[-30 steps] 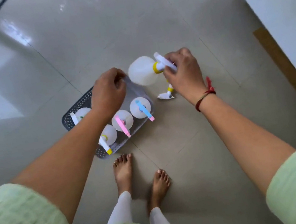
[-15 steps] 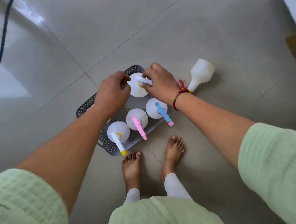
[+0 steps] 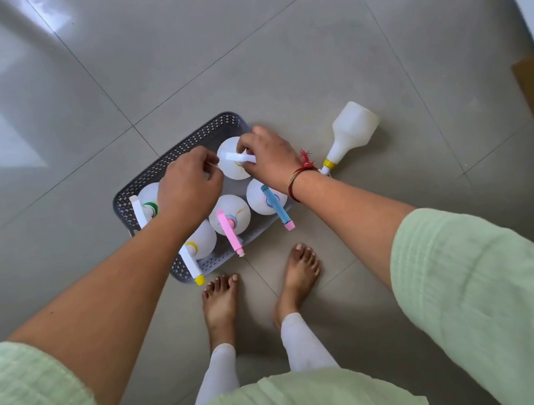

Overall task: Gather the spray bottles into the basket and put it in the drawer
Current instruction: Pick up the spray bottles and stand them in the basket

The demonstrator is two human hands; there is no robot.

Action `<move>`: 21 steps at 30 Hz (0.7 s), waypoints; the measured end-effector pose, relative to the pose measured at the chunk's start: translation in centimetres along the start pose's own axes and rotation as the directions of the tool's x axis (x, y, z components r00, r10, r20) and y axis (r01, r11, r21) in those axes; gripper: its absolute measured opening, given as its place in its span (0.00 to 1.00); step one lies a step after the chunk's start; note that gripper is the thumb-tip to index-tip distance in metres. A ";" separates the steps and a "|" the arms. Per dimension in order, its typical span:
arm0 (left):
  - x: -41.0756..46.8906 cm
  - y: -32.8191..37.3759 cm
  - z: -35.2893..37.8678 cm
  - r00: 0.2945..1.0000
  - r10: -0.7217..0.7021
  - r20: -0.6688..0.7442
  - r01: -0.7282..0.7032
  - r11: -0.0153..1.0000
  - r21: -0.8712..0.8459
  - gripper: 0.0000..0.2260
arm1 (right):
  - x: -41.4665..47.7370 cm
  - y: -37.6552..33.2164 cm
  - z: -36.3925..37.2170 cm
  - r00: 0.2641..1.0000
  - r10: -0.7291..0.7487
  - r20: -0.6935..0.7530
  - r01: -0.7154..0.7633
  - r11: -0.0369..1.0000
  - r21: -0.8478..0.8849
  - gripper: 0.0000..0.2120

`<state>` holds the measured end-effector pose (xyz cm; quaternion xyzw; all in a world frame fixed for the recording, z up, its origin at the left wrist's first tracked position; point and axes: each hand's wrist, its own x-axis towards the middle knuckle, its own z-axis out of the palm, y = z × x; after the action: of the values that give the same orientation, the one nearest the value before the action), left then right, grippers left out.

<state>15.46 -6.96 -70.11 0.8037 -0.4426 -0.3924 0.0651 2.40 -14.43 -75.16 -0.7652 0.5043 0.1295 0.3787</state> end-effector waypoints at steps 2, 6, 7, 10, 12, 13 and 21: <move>-0.1 0.9 0.1 1.000 0.006 -0.019 -0.006 1.000 0.023 0.12 | 0.1 0.4 -0.3 1.000 0.009 0.024 -0.010 1.000 0.019 0.14; -0.2 4.2 0.7 0.992 0.043 -0.119 -0.039 0.999 0.033 0.12 | -0.8 2.1 -1.4 0.998 0.068 -0.007 -0.068 0.995 -0.070 0.31; -0.3 5.6 0.9 0.987 0.069 -0.144 -0.068 0.998 0.013 0.12 | -1.3 2.8 -1.9 0.993 0.105 -0.052 -0.107 0.994 -0.030 0.31; -0.7 9.9 2.6 0.979 0.159 -0.124 -0.168 0.984 -0.062 0.12 | -2.8 5.9 -3.2 0.966 0.221 -0.137 -0.206 0.971 0.120 0.27; -1.0 12.4 4.3 0.976 0.211 -0.046 -0.214 0.973 -0.086 0.14 | -3.7 8.5 -3.9 0.942 0.300 -0.152 -0.273 0.946 0.177 0.25; -1.0 13.3 5.2 0.974 0.226 0.000 -0.225 0.972 -0.067 0.14 | -4.1 9.8 -4.2 0.929 0.342 -0.142 -0.313 0.930 0.194 0.25; 4.1 14.0 10.4 0.926 0.233 0.298 -0.319 0.904 0.283 0.17 | -5.5 17.0 -1.1 0.935 0.353 -0.040 -0.352 0.935 0.041 0.26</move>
<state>0.29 -15.95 -73.24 0.6739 -0.6162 -0.4012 -0.0714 -15.13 -14.96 -78.87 -0.6588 0.6440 0.1690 0.3502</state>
